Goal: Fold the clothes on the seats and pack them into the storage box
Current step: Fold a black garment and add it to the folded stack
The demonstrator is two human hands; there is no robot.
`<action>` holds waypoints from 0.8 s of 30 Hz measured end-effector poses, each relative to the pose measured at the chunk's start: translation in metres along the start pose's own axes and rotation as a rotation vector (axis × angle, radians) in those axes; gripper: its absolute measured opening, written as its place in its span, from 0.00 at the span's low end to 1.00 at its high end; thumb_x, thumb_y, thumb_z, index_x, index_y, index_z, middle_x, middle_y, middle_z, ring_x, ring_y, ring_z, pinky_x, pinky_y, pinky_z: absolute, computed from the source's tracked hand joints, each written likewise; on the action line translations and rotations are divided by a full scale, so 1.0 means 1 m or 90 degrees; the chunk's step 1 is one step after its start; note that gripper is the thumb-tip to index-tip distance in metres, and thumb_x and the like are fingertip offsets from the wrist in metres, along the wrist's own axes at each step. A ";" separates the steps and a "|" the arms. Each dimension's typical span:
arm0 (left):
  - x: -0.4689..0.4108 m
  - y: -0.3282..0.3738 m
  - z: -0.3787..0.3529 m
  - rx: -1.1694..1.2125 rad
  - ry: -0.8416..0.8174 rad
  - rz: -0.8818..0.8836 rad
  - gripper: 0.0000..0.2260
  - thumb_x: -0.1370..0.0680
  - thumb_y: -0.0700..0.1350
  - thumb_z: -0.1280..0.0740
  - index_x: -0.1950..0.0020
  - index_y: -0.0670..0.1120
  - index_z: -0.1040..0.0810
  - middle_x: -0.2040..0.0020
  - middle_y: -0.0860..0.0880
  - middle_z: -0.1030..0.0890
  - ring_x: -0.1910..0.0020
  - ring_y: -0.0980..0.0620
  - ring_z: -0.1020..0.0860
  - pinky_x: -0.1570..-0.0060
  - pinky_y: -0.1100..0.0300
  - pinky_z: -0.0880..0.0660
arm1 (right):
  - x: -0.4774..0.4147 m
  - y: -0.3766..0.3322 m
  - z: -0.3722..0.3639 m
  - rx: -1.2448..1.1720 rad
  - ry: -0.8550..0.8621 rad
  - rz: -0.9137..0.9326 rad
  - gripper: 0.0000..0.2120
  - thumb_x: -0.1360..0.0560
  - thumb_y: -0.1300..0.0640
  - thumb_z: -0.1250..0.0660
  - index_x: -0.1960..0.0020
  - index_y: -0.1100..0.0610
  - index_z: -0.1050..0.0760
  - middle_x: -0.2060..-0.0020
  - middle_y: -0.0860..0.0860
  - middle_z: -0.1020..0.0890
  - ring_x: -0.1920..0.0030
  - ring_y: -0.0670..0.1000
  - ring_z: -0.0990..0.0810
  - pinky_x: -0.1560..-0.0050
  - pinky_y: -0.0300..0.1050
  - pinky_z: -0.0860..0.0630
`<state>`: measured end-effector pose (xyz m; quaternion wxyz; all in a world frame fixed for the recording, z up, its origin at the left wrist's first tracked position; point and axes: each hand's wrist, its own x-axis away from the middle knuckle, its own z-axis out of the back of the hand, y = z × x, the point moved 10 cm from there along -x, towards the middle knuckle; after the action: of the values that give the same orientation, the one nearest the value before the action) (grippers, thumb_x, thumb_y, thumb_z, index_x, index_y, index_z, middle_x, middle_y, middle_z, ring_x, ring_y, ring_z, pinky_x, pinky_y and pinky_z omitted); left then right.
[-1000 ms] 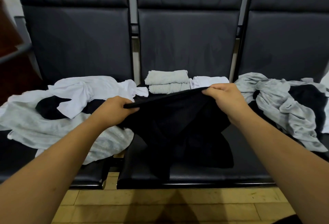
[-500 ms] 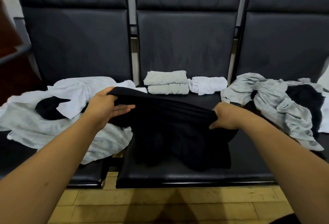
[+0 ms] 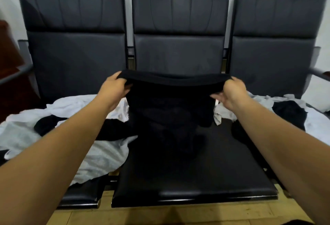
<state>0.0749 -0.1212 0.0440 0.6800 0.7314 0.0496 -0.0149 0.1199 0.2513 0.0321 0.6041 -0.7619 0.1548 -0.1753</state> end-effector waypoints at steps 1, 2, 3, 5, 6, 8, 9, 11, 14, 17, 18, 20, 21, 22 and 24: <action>-0.007 0.022 -0.006 0.024 -0.003 -0.030 0.11 0.17 0.38 0.40 0.46 0.48 0.20 0.48 0.47 0.16 0.46 0.49 0.18 0.42 0.57 0.22 | -0.001 -0.025 -0.005 -0.018 0.002 0.043 0.15 0.19 0.67 0.45 0.42 0.56 0.22 0.47 0.55 0.16 0.46 0.58 0.16 0.52 0.56 0.17; -0.012 0.045 -0.011 0.037 -0.001 -0.063 0.11 0.17 0.37 0.41 0.46 0.47 0.20 0.50 0.48 0.17 0.48 0.50 0.18 0.42 0.58 0.22 | -0.001 -0.049 -0.010 -0.036 0.005 0.080 0.15 0.20 0.68 0.45 0.47 0.55 0.22 0.50 0.54 0.16 0.46 0.58 0.16 0.52 0.57 0.17; -0.016 0.075 -0.016 0.049 0.000 -0.102 0.11 0.17 0.36 0.42 0.45 0.47 0.21 0.51 0.49 0.17 0.49 0.51 0.19 0.42 0.59 0.23 | 0.000 -0.079 -0.015 -0.048 0.005 0.119 0.16 0.20 0.68 0.45 0.51 0.54 0.22 0.53 0.54 0.16 0.47 0.57 0.16 0.53 0.56 0.18; -0.016 0.128 -0.023 0.077 -0.006 -0.170 0.13 0.17 0.36 0.43 0.46 0.48 0.22 0.51 0.50 0.18 0.51 0.55 0.19 0.44 0.62 0.23 | 0.007 -0.128 -0.021 -0.059 0.002 0.186 0.17 0.21 0.69 0.47 0.54 0.54 0.22 0.55 0.53 0.17 0.48 0.57 0.18 0.54 0.54 0.19; -0.013 0.150 -0.026 0.093 -0.011 -0.192 0.13 0.17 0.36 0.44 0.47 0.49 0.22 0.51 0.50 0.18 0.51 0.56 0.18 0.46 0.63 0.23 | 0.011 -0.150 -0.022 -0.065 0.005 0.214 0.18 0.21 0.68 0.47 0.54 0.53 0.22 0.54 0.53 0.17 0.48 0.57 0.18 0.55 0.52 0.19; -0.005 0.183 -0.027 0.111 -0.014 -0.218 0.14 0.16 0.37 0.44 0.49 0.52 0.22 0.51 0.52 0.18 0.51 0.56 0.18 0.48 0.65 0.23 | 0.022 -0.185 -0.020 -0.072 0.001 0.260 0.20 0.22 0.69 0.48 0.52 0.52 0.21 0.53 0.53 0.17 0.50 0.55 0.18 0.57 0.49 0.18; 0.000 0.191 -0.026 0.111 -0.014 -0.224 0.14 0.16 0.38 0.44 0.49 0.53 0.22 0.51 0.52 0.18 0.50 0.56 0.18 0.47 0.64 0.22 | 0.028 -0.195 -0.019 -0.071 -0.004 0.277 0.21 0.22 0.69 0.49 0.51 0.52 0.20 0.53 0.53 0.16 0.52 0.54 0.17 0.58 0.48 0.18; 0.008 0.194 -0.025 0.088 -0.020 -0.216 0.14 0.16 0.38 0.44 0.49 0.52 0.22 0.50 0.51 0.17 0.49 0.52 0.17 0.43 0.59 0.21 | 0.039 -0.204 -0.015 -0.038 -0.020 0.301 0.20 0.22 0.69 0.48 0.52 0.52 0.20 0.56 0.52 0.17 0.57 0.51 0.18 0.61 0.44 0.20; 0.026 0.163 -0.028 -0.025 -0.093 -0.154 0.13 0.16 0.36 0.44 0.46 0.48 0.22 0.50 0.45 0.17 0.58 0.48 0.15 0.49 0.55 0.19 | 0.038 -0.179 -0.005 0.082 -0.003 0.280 0.15 0.22 0.65 0.44 0.55 0.55 0.20 0.60 0.51 0.17 0.60 0.50 0.19 0.60 0.42 0.23; 0.054 0.101 -0.022 -0.148 -0.191 -0.048 0.13 0.17 0.34 0.43 0.45 0.44 0.20 0.55 0.41 0.15 0.62 0.43 0.15 0.60 0.57 0.17 | 0.030 -0.124 0.010 0.272 -0.030 0.197 0.10 0.22 0.62 0.39 0.53 0.62 0.19 0.60 0.57 0.17 0.59 0.55 0.16 0.61 0.42 0.24; 0.065 0.077 -0.018 -0.202 -0.221 -0.017 0.12 0.17 0.34 0.42 0.46 0.43 0.19 0.57 0.41 0.14 0.62 0.42 0.16 0.63 0.59 0.18 | 0.031 -0.102 0.012 0.349 -0.067 0.169 0.10 0.22 0.62 0.38 0.54 0.64 0.19 0.61 0.59 0.16 0.59 0.57 0.16 0.61 0.44 0.25; 0.084 0.027 -0.011 -0.305 -0.286 0.045 0.11 0.18 0.34 0.40 0.52 0.42 0.18 0.61 0.41 0.15 0.64 0.42 0.17 0.66 0.61 0.20 | 0.040 -0.056 0.017 0.495 -0.164 0.113 0.10 0.22 0.62 0.37 0.57 0.63 0.19 0.64 0.59 0.17 0.65 0.54 0.18 0.64 0.42 0.26; 0.094 0.002 -0.009 -0.352 -0.326 0.080 0.12 0.19 0.35 0.38 0.55 0.43 0.17 0.62 0.41 0.15 0.65 0.44 0.17 0.65 0.60 0.21 | 0.047 -0.030 0.019 0.564 -0.224 0.072 0.10 0.22 0.61 0.37 0.59 0.61 0.20 0.68 0.57 0.20 0.69 0.51 0.22 0.69 0.40 0.29; 0.103 -0.022 -0.008 -0.405 -0.373 0.110 0.12 0.20 0.35 0.37 0.57 0.46 0.16 0.62 0.42 0.15 0.66 0.45 0.17 0.63 0.59 0.22 | 0.053 -0.003 0.021 0.622 -0.293 0.015 0.09 0.22 0.61 0.36 0.58 0.60 0.20 0.68 0.55 0.21 0.69 0.50 0.25 0.71 0.39 0.32; 0.123 -0.065 -0.007 -0.523 -0.489 0.155 0.09 0.22 0.38 0.30 0.56 0.51 0.14 0.59 0.46 0.15 0.66 0.50 0.18 0.59 0.58 0.21 | 0.073 0.053 0.030 0.692 -0.446 -0.146 0.05 0.26 0.60 0.30 0.51 0.60 0.19 0.59 0.58 0.21 0.62 0.53 0.24 0.66 0.42 0.28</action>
<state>0.1908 -0.1032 -0.0312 0.8745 0.3497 -0.2836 -0.1806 0.1970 0.2333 -0.0197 0.8950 -0.3717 -0.2442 -0.0336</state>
